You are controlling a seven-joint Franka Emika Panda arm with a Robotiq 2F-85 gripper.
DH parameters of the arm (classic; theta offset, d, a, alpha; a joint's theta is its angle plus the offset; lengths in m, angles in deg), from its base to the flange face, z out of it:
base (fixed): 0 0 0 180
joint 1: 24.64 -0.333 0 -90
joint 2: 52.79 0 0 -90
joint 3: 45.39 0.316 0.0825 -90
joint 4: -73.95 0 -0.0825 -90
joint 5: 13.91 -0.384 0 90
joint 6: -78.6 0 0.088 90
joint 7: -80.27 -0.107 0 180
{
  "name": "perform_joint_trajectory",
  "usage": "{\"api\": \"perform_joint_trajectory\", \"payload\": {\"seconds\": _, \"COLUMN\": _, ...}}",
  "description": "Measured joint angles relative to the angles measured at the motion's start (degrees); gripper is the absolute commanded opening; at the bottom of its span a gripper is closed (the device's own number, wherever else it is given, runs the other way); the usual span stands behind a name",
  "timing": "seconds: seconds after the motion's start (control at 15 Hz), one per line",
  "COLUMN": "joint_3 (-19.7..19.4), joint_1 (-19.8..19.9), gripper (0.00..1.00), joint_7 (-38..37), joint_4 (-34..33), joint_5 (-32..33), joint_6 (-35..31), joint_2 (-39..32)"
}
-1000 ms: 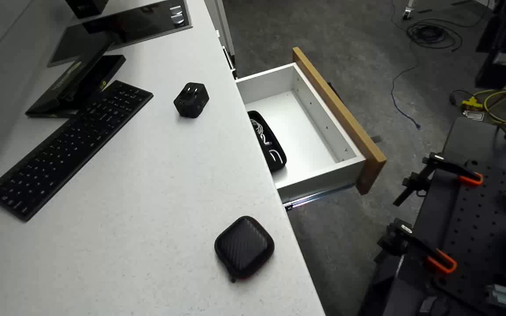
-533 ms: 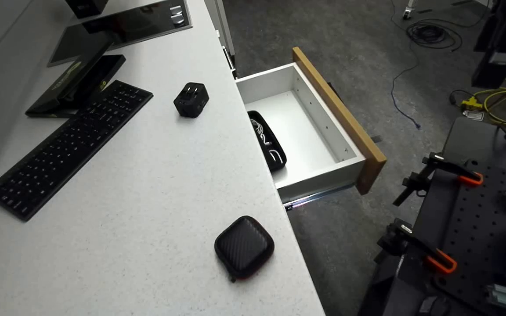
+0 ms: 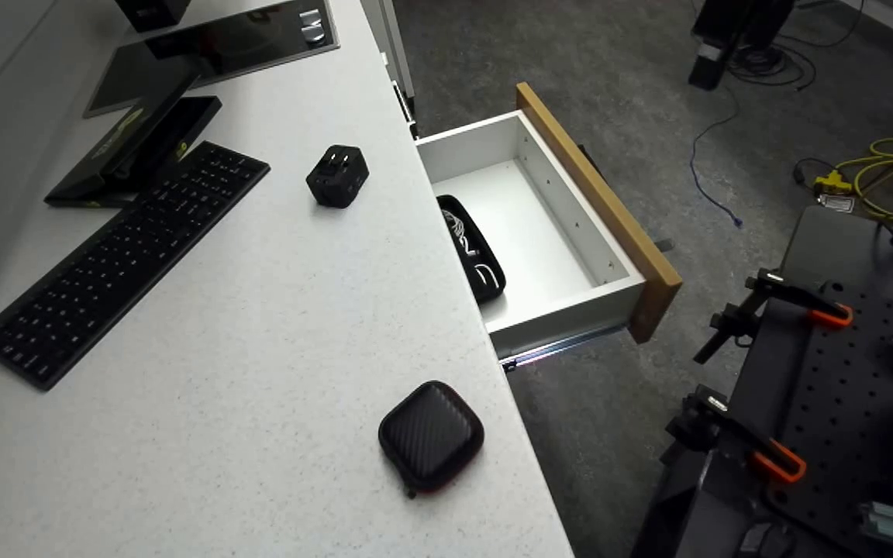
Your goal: Close the drawer
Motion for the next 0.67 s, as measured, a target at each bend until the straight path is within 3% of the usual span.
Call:
{"api": "perform_joint_trajectory", "payload": {"seconds": 0.27, "joint_3": -0.97, "joint_1": 6.22, "gripper": 1.00, "joint_7": -5.20, "joint_4": -4.04, "joint_5": 2.34, "joint_6": -7.29, "joint_2": -12.42}}
{"api": "perform_joint_trajectory", "payload": {"seconds": 0.47, "joint_3": -2.47, "joint_1": 6.74, "gripper": 1.00, "joint_7": -5.55, "joint_4": -7.37, "joint_5": 1.94, "joint_6": -7.18, "joint_2": -18.38}}
{"api": "perform_joint_trajectory", "payload": {"seconds": 0.67, "joint_3": -2.53, "joint_1": 6.73, "gripper": 1.00, "joint_7": -5.70, "joint_4": -8.29, "joint_5": 1.91, "joint_6": -7.07, "joint_2": -19.42}}
